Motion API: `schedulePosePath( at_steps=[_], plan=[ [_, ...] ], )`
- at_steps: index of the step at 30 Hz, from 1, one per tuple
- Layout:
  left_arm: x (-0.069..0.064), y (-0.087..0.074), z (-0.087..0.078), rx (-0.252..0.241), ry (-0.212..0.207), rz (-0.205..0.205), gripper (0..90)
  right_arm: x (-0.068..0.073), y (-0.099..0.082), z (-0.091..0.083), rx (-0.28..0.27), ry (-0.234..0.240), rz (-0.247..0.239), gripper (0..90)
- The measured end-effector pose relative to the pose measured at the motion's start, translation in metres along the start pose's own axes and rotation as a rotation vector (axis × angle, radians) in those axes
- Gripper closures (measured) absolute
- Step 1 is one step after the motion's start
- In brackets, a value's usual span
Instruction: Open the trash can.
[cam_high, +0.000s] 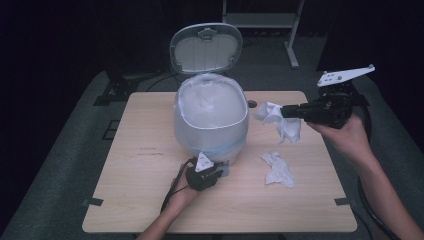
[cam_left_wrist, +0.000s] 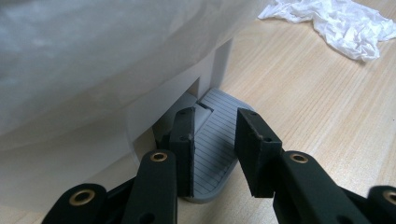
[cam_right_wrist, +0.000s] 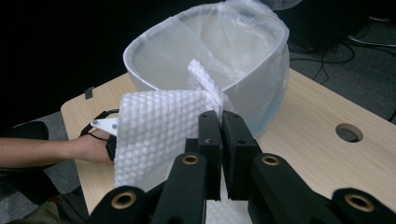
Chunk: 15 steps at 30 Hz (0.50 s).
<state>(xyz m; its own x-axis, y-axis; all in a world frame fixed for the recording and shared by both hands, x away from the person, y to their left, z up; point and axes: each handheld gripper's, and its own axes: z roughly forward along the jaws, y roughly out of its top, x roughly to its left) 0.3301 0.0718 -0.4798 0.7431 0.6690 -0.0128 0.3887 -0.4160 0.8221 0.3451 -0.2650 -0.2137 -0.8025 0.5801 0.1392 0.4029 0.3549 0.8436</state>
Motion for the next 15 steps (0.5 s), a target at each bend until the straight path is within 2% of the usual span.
schedulePosePath(
  at_steps=[15],
  plan=[
    [-0.001, 0.000, 0.000, -0.005, 0.003, 0.001, 68.5, 0.010, 0.033, 0.001, -0.001, 0.001, -0.036, 86.2]
  ],
)
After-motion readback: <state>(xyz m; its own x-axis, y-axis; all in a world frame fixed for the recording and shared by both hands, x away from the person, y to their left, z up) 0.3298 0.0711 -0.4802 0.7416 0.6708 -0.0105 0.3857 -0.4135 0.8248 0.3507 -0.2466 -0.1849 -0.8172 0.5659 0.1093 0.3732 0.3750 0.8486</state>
